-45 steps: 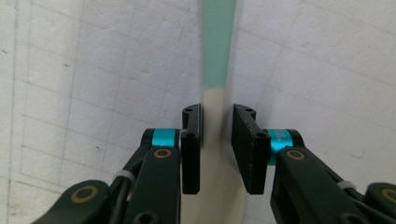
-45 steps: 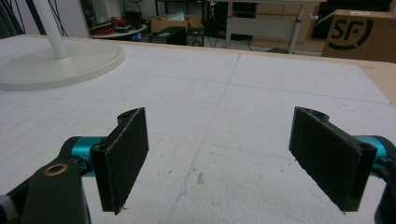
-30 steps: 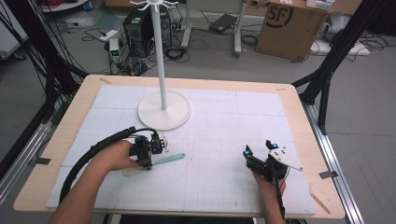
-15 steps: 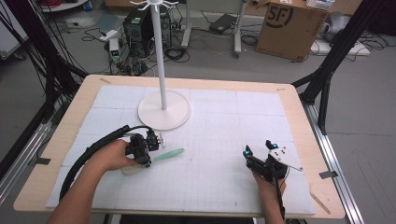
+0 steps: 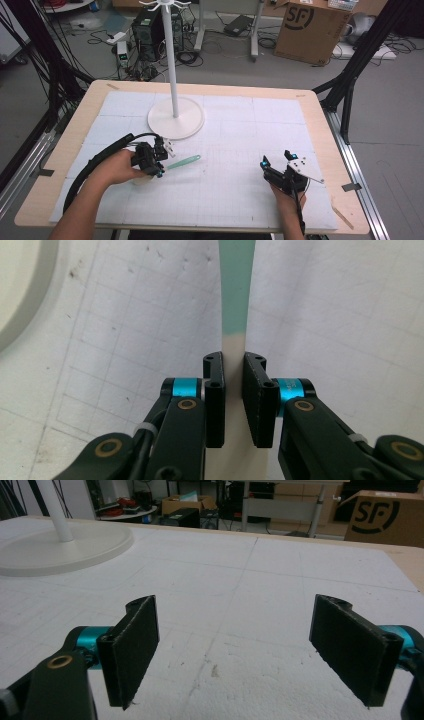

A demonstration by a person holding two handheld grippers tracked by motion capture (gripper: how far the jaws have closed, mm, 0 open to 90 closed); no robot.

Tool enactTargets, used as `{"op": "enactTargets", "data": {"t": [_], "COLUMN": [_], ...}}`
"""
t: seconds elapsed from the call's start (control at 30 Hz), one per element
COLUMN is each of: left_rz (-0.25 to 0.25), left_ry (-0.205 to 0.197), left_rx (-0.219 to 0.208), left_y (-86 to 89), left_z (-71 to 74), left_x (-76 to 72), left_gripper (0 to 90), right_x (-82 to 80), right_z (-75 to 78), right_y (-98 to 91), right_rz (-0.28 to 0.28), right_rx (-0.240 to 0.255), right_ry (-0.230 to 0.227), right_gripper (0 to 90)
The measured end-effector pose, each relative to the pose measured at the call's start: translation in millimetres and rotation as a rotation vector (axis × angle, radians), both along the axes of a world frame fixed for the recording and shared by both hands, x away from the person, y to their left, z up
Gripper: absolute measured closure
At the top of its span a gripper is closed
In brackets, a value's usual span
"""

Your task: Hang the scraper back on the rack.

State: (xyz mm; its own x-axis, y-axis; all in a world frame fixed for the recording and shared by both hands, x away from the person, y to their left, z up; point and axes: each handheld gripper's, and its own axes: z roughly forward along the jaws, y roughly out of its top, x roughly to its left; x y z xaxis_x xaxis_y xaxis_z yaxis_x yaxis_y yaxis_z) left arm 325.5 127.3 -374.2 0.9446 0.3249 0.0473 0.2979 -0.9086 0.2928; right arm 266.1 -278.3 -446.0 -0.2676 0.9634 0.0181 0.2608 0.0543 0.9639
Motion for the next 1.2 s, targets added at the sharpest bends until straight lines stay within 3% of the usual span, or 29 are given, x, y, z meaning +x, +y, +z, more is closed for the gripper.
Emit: {"op": "enactTargets", "data": {"t": [0.3,0.9,1.07,1.2], "left_rz": [-0.001,0.042,0.049,0.057], "left_ry": [-0.052,-0.162,-0.181,-0.208], "left_rx": [-0.133,-0.420,-0.453,-0.504], "left_y": [9.8,28.8,31.5,33.6], "left_z": [11.6,12.3,10.6,10.2], "left_x": [-5.2,-10.5,-12.5,-15.3], "left_gripper": [80.2,80.3,80.3,80.3], "right_x": [0.0,0.0,0.0,0.0], "right_z": [0.0,0.0,0.0,0.0], "right_y": [0.2,0.4,0.5,0.5], "right_rz": [0.000,0.002,0.001,0.002], "right_rx": [-0.001,-0.002,-0.002,-0.005], "right_ry": [0.000,0.000,0.000,0.000], "right_gripper": [19.0,19.1,19.1,19.1]}}
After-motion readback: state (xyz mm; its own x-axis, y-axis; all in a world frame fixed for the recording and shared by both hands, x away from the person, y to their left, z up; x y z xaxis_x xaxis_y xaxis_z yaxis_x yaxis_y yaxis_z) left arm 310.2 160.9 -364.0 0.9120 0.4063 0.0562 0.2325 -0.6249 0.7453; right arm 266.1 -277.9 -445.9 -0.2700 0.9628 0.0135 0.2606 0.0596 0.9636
